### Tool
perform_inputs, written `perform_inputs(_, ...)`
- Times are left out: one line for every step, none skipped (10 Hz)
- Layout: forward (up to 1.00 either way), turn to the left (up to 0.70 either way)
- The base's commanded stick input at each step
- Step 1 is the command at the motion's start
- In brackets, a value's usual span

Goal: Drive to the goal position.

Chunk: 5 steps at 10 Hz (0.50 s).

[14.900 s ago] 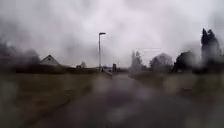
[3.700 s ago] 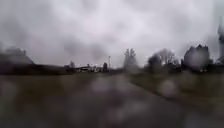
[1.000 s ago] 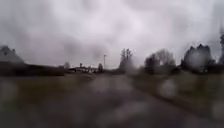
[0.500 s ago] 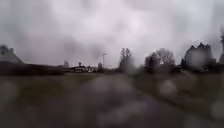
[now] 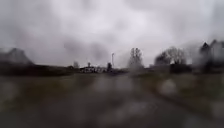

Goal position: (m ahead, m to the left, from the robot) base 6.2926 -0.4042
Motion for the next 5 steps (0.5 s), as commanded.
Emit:
perform_inputs(1.0, 0.0)
perform_inputs(1.0, 0.0)
perform_inputs(1.0, 0.0)
perform_inputs(1.0, 0.0)
perform_inputs(1.0, 0.0)
